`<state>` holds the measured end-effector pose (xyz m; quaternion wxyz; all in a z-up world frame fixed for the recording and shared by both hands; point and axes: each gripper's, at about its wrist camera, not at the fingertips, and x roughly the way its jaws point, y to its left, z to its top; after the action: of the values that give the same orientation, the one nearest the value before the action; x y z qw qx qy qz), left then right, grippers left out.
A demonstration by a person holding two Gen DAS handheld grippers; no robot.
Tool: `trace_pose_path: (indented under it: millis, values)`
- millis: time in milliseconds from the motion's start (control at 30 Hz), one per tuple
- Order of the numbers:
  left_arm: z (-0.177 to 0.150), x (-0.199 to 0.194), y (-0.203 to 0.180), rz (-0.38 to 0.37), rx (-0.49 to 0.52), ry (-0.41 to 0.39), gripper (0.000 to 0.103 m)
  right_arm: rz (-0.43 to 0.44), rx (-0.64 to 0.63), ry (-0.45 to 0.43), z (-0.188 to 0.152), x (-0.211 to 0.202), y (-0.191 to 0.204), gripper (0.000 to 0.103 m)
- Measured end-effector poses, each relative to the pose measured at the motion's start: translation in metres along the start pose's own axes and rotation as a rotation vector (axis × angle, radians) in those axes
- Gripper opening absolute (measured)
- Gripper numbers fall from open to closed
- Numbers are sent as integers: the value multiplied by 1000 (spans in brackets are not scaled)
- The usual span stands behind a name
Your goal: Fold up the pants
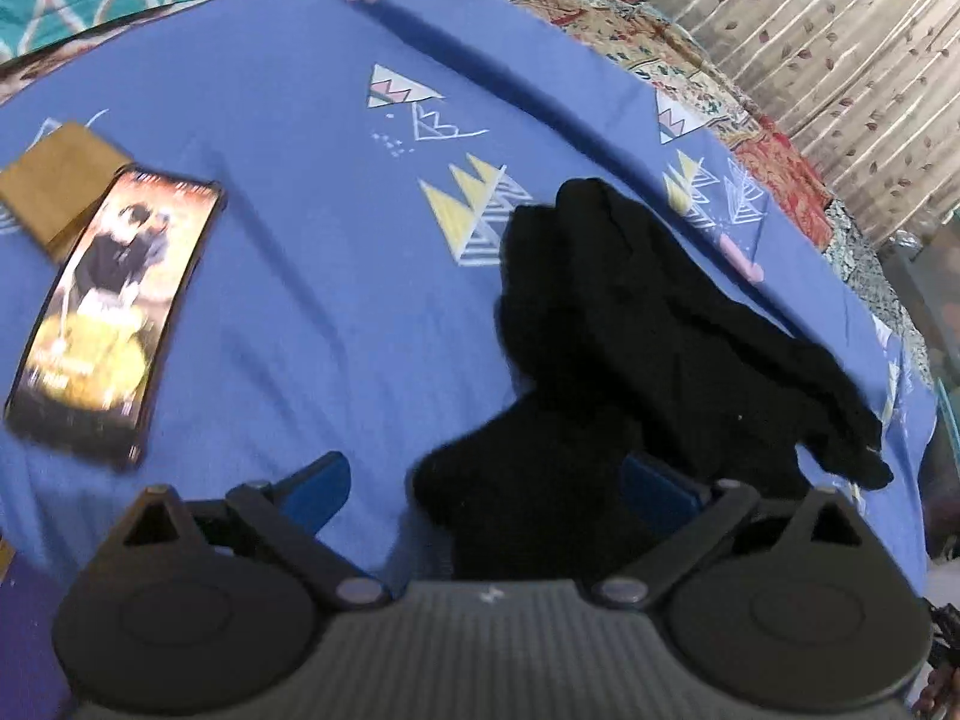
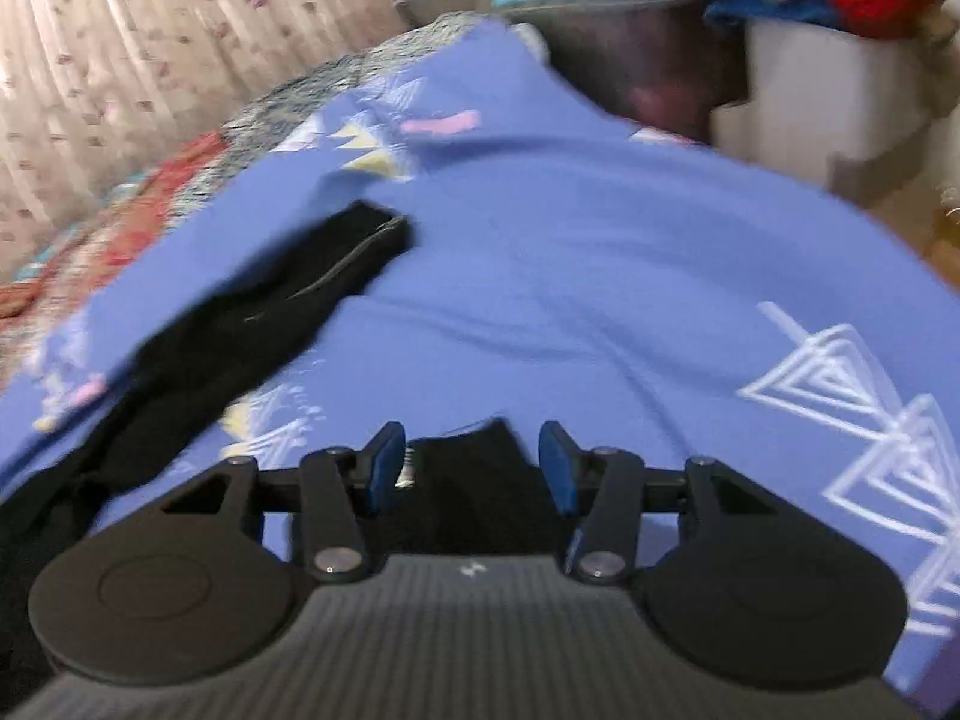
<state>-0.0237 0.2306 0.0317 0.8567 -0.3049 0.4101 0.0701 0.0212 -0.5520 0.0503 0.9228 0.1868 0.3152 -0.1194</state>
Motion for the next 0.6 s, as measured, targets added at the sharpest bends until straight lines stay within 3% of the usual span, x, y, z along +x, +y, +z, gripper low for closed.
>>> trace_pose_path:
  millis: [100,167,233,267,300,333,367,400,467,533,600]
  values:
    - [-11,-8,-4,-16,-4,2,100,83,-40,-61,-7,-21,26,56]
    - [-16,-9,-6,-11,-1,11,100,167,-102,-4,-15,-21,50,68]
    - [-20,-9,-9,-5,-6,24,100,174,-205,45,-29,-14,75,78]
    - [-21,-10,-10,-3,-9,25,100,153,-260,79,-37,-6,87,78]
    - [-21,-12,-12,-2,-14,22,100,116,-290,105,-43,2,93,69]
    - [-23,-16,-14,-4,-18,16,100,79,-289,118,-47,9,93,28]
    - [-23,-19,-15,-7,-18,10,100,67,-235,129,-47,12,86,3]
    - [-22,-23,-16,-10,-14,1,100,80,-131,121,-43,10,71,5]
    - [-23,-34,-16,1,3,-28,100,132,33,10,-30,-15,34,5]
    - [-24,-37,-14,29,1,-41,101,97,89,-106,-24,-46,7,5]
    - [-26,-35,-8,47,-21,-30,102,55,159,-161,-21,-66,-25,5]
